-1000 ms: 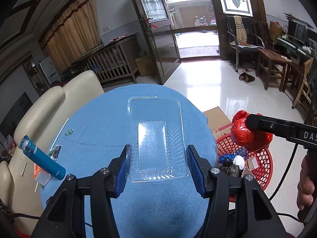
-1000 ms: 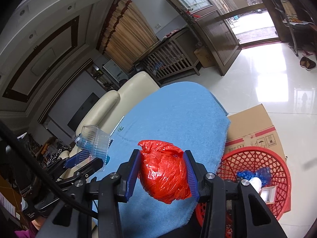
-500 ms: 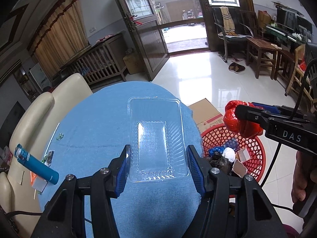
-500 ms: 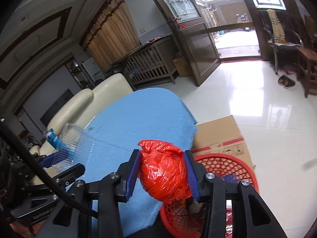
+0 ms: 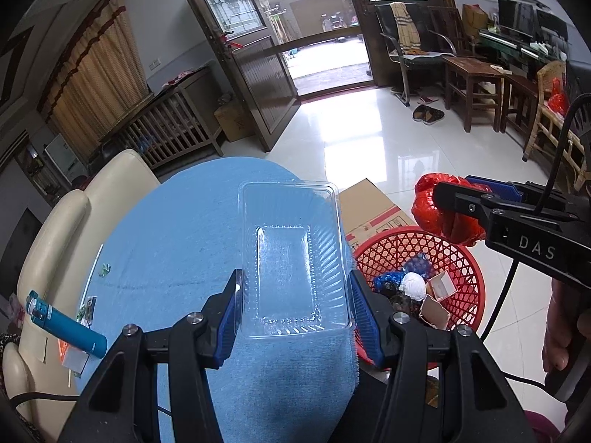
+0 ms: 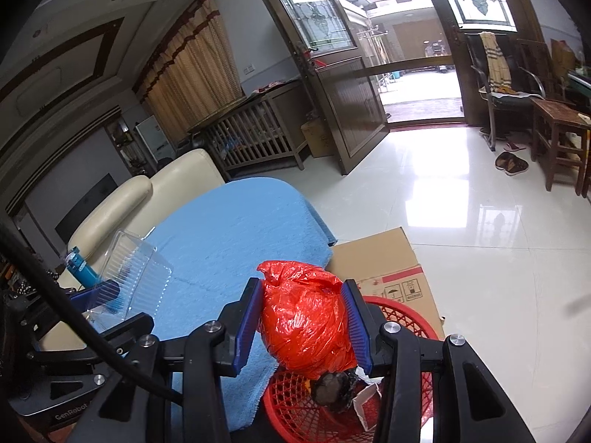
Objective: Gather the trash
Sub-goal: 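Carry the red mesh bag and clear tray over the red basket with both tools, then open both tools over the red basket to drop the mesh bag and tray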
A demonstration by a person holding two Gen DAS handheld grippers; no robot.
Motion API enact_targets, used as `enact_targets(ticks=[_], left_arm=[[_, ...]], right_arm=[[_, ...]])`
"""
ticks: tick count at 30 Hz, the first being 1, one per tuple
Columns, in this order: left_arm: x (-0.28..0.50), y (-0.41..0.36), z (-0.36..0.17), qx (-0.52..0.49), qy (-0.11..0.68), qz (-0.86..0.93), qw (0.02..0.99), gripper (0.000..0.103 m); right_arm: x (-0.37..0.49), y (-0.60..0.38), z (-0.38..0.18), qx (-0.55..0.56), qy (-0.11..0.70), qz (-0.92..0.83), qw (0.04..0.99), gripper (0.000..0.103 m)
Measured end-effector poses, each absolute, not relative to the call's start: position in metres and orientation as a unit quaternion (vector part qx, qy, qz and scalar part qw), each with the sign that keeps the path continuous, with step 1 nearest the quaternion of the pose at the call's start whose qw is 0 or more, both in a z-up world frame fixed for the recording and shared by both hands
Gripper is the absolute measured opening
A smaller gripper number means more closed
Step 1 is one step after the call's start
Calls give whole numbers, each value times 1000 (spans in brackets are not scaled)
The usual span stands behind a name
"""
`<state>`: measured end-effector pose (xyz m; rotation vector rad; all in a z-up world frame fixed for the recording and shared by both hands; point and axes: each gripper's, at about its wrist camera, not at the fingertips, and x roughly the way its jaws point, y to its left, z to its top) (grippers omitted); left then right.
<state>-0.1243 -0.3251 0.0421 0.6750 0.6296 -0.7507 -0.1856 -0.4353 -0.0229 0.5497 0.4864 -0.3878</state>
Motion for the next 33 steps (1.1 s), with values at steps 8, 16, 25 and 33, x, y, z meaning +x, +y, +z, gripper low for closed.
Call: enact_targets(ticks=[8, 16, 25, 33], left_arm=[[-127, -332, 41, 329, 294, -357, 823, 57], [-129, -338, 41, 336, 294, -361, 819, 57], [-123, -345, 35, 336, 307, -369, 810, 57], [-127, -354, 30, 335, 313, -387, 800, 58]], right_arm=[[-191, -442, -24, 272, 232, -195, 913, 47], [-193, -443, -27, 281, 232, -197, 910, 47], [-192, -460, -37, 317, 240, -187, 898, 48], [-195, -475, -51, 350, 252, -181, 884, 49]])
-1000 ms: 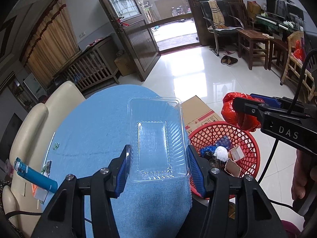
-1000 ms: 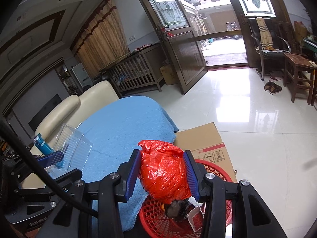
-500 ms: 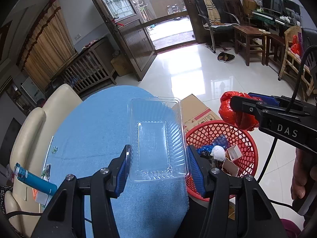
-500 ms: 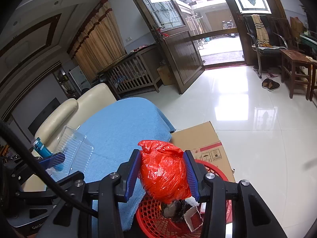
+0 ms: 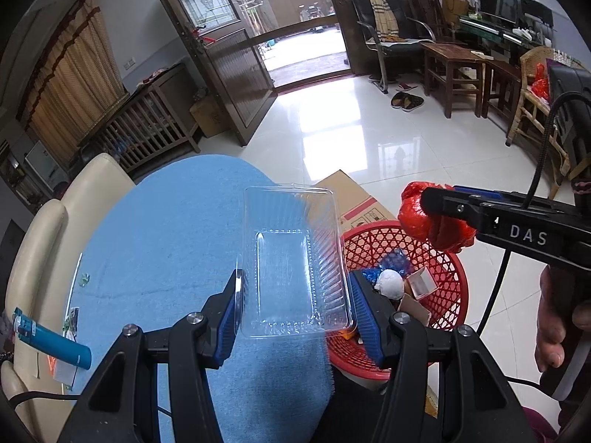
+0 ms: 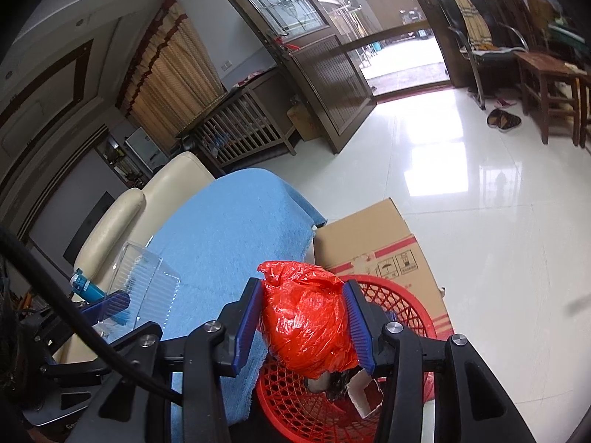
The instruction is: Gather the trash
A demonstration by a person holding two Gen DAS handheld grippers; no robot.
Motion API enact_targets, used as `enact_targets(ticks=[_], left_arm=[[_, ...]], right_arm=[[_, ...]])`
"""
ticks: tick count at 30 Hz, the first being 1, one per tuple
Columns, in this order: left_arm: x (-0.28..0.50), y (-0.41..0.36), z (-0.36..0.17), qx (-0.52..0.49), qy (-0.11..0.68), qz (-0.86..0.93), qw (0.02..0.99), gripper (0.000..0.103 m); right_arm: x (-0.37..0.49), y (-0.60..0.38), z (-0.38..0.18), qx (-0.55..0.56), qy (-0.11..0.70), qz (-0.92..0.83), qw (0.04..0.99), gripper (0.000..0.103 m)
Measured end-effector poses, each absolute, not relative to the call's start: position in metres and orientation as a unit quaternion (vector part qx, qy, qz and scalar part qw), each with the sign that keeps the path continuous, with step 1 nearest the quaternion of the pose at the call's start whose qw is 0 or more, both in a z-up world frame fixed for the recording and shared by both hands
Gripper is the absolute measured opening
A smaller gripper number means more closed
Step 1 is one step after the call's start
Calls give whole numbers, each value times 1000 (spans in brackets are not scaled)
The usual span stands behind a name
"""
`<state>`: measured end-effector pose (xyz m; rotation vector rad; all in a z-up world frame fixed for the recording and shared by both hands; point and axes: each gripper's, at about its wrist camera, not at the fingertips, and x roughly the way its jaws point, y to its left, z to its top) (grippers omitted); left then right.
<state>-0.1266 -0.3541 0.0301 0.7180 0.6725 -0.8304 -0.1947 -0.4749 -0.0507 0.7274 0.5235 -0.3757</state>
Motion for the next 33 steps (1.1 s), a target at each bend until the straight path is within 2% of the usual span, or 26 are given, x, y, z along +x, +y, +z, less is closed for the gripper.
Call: enact_targets(ticks=[4, 7, 10, 13, 24, 33], left_arm=[[-128, -359, 29, 331, 316, -395, 796, 58], [-129, -361, 27, 329, 319, -401, 793, 58], [-129, -362, 25, 330, 321, -403, 791, 58], [-129, -363, 25, 327, 324, -406, 790, 68], [-131, -355, 26, 335, 308, -397, 797, 70], [-115, -322, 39, 319, 288, -348, 833, 75]], right_arm=[[-196, -480, -58, 367, 256, -176, 877, 52], [-198, -486, -64, 383, 257, -176, 870, 60], [-201, -491, -68, 393, 256, -179, 865, 60], [-202, -491, -70, 398, 256, -182, 862, 60], [-202, -489, -72, 400, 258, -181, 861, 60], [-184, -474, -65, 382, 269, -172, 867, 60]])
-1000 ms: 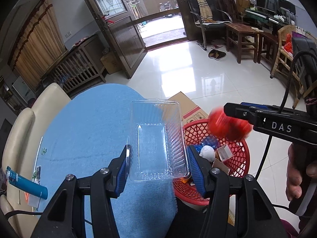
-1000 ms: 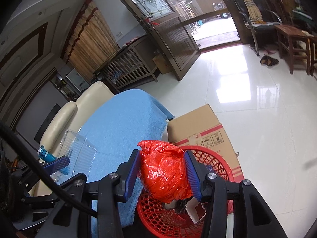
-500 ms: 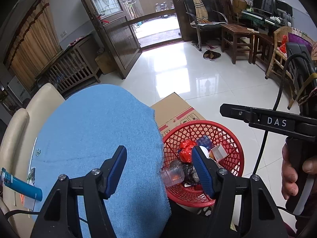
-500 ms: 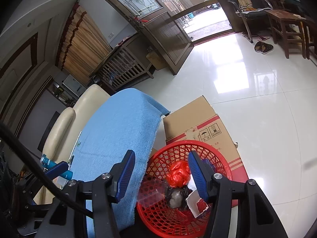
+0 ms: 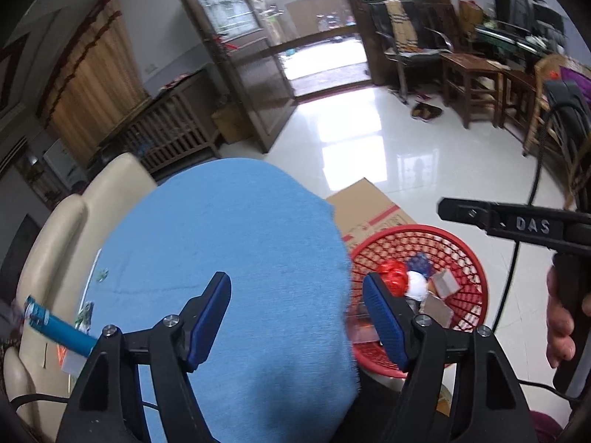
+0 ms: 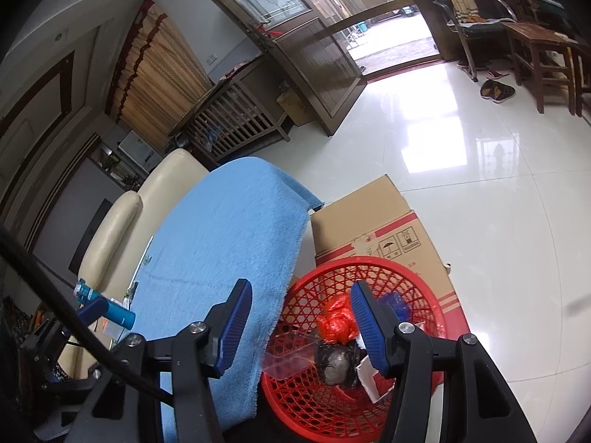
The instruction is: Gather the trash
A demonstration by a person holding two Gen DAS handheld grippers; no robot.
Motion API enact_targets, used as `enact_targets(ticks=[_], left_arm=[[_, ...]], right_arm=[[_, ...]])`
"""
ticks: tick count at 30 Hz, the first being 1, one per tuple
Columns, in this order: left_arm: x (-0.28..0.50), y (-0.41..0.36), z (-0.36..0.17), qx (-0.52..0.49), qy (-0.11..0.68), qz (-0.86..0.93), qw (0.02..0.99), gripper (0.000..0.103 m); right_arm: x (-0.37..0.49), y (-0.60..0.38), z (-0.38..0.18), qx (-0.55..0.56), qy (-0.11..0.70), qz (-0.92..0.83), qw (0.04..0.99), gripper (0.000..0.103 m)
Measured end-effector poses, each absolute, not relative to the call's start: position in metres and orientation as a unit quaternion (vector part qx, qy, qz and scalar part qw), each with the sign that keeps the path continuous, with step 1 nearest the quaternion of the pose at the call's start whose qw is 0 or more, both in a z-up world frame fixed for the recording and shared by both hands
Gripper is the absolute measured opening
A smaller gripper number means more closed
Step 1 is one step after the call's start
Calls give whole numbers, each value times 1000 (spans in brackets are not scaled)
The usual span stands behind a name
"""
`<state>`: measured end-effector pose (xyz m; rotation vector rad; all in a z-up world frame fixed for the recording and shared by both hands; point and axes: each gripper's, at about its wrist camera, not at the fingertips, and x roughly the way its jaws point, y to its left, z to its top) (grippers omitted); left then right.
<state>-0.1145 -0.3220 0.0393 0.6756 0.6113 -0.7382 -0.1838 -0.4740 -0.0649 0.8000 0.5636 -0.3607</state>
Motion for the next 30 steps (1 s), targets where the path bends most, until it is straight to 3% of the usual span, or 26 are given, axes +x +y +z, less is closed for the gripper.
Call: enact_targets(ticks=[4, 19, 25, 30], left_arm=[[-106, -300, 47, 310, 265, -313, 858, 82], [-71, -200, 75, 230, 250, -236, 911, 83], [-63, -156, 85, 199, 233, -197, 931, 94], [-58, -125, 88, 183, 226, -171, 941, 95]], right_arm=[[-170, -457, -57, 365, 277, -162, 874, 60], [-118, -366, -15, 274, 299, -113, 907, 61], [-97, -317, 2, 228, 302, -88, 921, 62], [-83, -278, 12, 202, 301, -67, 930, 62]])
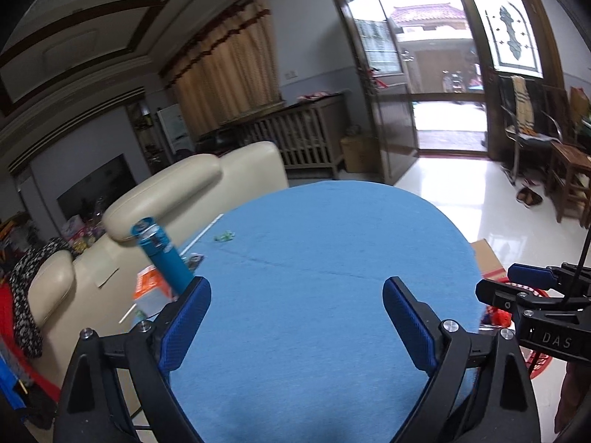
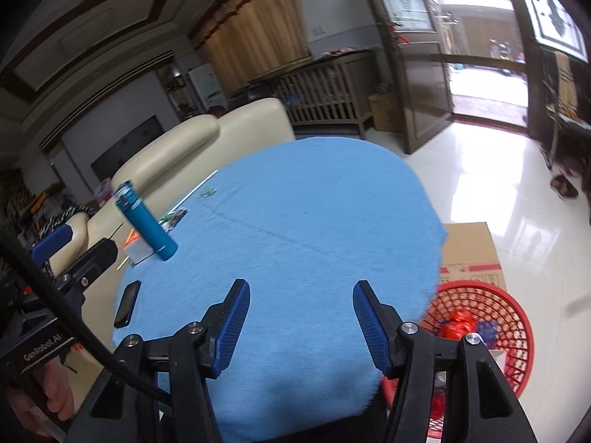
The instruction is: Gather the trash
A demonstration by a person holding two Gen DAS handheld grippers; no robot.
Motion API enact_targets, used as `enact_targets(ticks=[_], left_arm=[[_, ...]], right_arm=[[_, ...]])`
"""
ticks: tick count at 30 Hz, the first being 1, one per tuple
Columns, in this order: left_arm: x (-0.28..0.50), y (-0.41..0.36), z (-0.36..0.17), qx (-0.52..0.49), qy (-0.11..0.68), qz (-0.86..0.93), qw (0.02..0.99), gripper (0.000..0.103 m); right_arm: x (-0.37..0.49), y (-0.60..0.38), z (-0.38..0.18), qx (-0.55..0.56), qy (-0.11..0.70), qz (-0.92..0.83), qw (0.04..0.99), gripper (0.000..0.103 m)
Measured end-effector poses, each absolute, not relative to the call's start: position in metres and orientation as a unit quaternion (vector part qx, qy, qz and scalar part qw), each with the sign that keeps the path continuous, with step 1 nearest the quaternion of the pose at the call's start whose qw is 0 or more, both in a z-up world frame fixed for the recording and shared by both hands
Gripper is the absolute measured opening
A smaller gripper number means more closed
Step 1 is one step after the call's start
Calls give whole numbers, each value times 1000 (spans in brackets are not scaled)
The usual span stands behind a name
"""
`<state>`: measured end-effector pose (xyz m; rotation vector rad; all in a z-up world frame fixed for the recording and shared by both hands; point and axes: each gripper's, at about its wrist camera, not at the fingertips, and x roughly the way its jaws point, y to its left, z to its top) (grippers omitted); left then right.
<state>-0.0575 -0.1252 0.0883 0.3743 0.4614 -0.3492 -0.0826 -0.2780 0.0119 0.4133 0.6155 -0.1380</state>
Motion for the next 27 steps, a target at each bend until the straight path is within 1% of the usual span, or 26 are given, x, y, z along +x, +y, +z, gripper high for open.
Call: enact_targets(ticks=[4, 15, 19, 27], left_arm=[[-52, -98, 91, 167, 225, -153, 948, 96], [-42, -39, 90, 126, 230, -128, 956, 96], [-39, -18, 90, 109, 235, -117, 959, 96], [-34, 21, 86, 82, 242, -96, 962, 96]], right_arm=[[-76, -256, 20, 189, 296, -57, 935, 62], [-57, -211, 39, 162, 289, -44, 943, 62], [-50, -192, 45, 148, 289, -34, 945, 64], [-35, -151, 49, 122, 297, -11, 947, 64]])
